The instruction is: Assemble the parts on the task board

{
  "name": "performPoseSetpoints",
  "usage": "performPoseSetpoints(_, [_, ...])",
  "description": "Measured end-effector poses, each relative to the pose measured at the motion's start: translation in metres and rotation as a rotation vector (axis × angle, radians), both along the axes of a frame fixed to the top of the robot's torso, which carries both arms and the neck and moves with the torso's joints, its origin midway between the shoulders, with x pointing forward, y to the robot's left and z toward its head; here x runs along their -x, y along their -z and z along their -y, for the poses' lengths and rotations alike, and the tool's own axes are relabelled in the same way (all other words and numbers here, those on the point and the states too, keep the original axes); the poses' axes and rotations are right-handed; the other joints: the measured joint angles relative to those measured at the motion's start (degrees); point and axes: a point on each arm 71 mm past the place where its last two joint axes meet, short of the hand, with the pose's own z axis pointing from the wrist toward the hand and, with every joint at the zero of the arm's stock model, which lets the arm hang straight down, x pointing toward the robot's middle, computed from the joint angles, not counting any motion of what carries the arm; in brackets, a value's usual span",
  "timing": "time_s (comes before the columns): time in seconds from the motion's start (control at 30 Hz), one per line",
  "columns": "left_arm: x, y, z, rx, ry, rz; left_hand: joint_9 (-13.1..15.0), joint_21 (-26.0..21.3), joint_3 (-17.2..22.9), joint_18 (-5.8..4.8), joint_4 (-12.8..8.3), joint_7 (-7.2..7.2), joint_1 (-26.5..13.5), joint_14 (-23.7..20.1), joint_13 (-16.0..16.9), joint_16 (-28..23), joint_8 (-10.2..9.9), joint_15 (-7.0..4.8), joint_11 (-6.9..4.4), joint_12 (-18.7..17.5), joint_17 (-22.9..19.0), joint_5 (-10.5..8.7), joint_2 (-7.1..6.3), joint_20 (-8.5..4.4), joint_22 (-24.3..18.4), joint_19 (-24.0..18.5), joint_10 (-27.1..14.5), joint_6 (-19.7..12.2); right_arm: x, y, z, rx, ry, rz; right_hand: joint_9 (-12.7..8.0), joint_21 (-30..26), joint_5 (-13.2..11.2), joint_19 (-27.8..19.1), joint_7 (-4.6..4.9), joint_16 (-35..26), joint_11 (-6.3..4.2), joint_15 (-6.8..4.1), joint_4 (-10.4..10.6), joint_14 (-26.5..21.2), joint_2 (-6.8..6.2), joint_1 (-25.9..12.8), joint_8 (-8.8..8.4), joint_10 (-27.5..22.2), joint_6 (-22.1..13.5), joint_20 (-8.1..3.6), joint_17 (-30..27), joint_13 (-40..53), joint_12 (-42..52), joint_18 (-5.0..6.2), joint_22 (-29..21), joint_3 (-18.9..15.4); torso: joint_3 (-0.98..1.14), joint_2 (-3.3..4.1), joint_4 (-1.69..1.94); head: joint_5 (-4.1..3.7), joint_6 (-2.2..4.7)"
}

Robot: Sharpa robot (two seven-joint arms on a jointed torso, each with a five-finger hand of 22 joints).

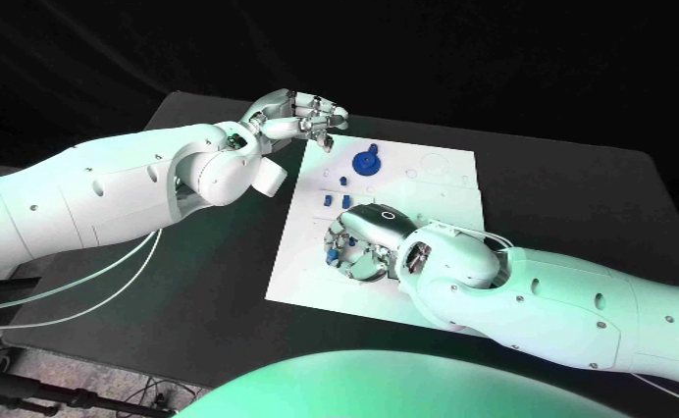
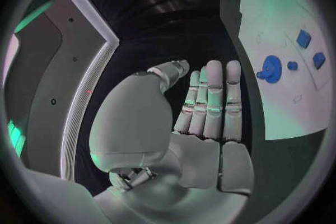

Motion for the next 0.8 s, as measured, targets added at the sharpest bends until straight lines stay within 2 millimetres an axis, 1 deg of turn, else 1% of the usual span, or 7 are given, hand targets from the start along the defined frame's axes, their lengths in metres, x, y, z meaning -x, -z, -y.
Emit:
performPoseSetpoints(0.17, [0.000,0.000,0.000,0.000,0.000,-0.001,0.00,0.00,0.00,0.00,0.00,0.00,0.00,0.00,0.00,0.00,0.00,0.00,0.00,0.00,0.00,0.00,0.00,0.00,0.00,0.00,0.00,0.00,0.000,0.000,0.000,-0.001,0.005,0.001,-0.74,-0.41,0.00,0.00,0.11,0.00,0.21,0.00,0.10,0.00,-0.55,-0.54,-2.02,-0.21,-3.63,0.00,-0.12,0.41,0.00,0.00,0.00,-0.82,0.00,0.00,0.01,-0.07,0.02])
performPoseSetpoints(0.37, [0.000,0.000,0.000,-0.001,0.000,-0.001,0.00,0.00,0.00,0.00,0.00,0.00,0.00,0.00,0.00,0.00,0.00,0.00,0.00,0.00,0.00,0.00,0.00,0.12,0.00,0.13,0.00,0.00,-0.001,-0.002,0.003,-0.021,0.025,0.013,-1.18,-0.41,0.00,0.00,0.20,0.00,0.00,0.00,-0.05,0.00,-0.54,-0.54,-3.03,-0.41,-5.70,0.00,-0.17,0.75,0.00,0.00,-0.01,-1.02,0.00,0.00,0.01,-0.19,0.12])
performPoseSetpoints(0.47, [0.000,0.000,0.000,-0.001,0.001,-0.002,-0.01,0.01,0.00,0.00,0.00,0.00,0.00,0.00,0.00,0.00,0.00,0.00,0.00,0.00,0.00,0.00,0.00,0.21,0.00,0.21,0.00,0.00,-0.001,-0.003,0.006,-0.033,0.038,0.020,-2.01,-0.41,0.13,0.00,0.18,0.00,-0.22,0.00,0.08,0.00,-0.54,-0.54,-4.95,-0.63,-9.66,0.00,-0.25,1.15,-0.22,0.00,-0.01,-2.50,0.00,0.00,0.01,-0.30,0.18])
performPoseSetpoints(0.53, [0.000,0.000,0.000,-0.001,0.001,-0.002,-0.01,0.01,0.00,0.00,0.00,0.00,0.00,0.00,0.00,0.00,0.00,0.00,0.00,0.00,0.00,0.00,0.00,0.21,0.00,0.21,0.00,0.00,-0.001,-0.004,0.008,-0.041,0.045,0.024,-2.58,-0.41,0.44,0.00,-0.20,0.00,-0.41,0.00,0.32,0.00,-0.53,-0.53,-5.89,-0.83,-12.04,0.00,-0.28,1.47,-0.22,0.00,-0.01,-4.41,0.02,-0.01,0.01,-0.37,0.19])
performPoseSetpoints(0.67, [0.000,0.000,-0.001,-0.002,0.001,-0.003,-0.01,0.01,0.00,0.00,0.00,0.00,-0.23,0.00,0.01,0.00,0.00,0.00,0.21,0.00,0.00,0.00,0.23,0.21,0.00,0.21,-0.21,0.00,0.002,-0.009,0.015,-0.071,0.062,0.034,-3.08,-0.41,0.44,0.00,-0.42,0.00,-0.43,0.00,0.81,0.00,0.46,0.46,-6.10,-0.82,-13.30,0.00,-0.19,2.06,-0.11,0.00,-0.01,-7.59,0.03,-0.04,-0.05,-0.47,0.29])
performPoseSetpoints(0.73, [0.000,0.001,-0.001,-0.002,0.000,-0.004,-0.01,0.01,0.00,0.00,0.00,0.00,-0.23,0.00,0.01,0.00,0.00,0.00,0.21,0.00,0.00,0.00,0.23,0.21,0.00,0.21,-0.20,0.00,0.004,-0.014,0.020,-0.092,0.073,0.042,-3.09,-0.27,0.44,0.00,-0.42,0.00,-0.80,0.00,1.12,0.00,0.64,0.70,-6.01,-0.45,-13.30,0.00,-0.03,2.37,0.23,0.00,-0.02,-8.67,0.07,-0.08,-0.09,-0.58,0.45])
performPoseSetpoints(0.8, [0.000,0.001,-0.001,-0.002,0.000,-0.004,0.04,0.01,0.00,0.00,0.00,0.00,-0.23,0.00,0.01,0.00,0.22,0.00,0.21,0.00,0.01,0.00,0.23,0.00,0.00,0.43,-0.21,0.00,0.004,-0.021,0.027,-0.116,0.085,0.049,-3.09,-0.17,0.44,0.00,-0.02,0.00,-0.70,0.00,1.48,0.00,0.74,1.26,-5.29,-0.06,-12.74,0.00,-0.03,2.71,0.75,0.00,-0.02,-9.32,0.07,-0.13,-0.13,-0.81,0.63])
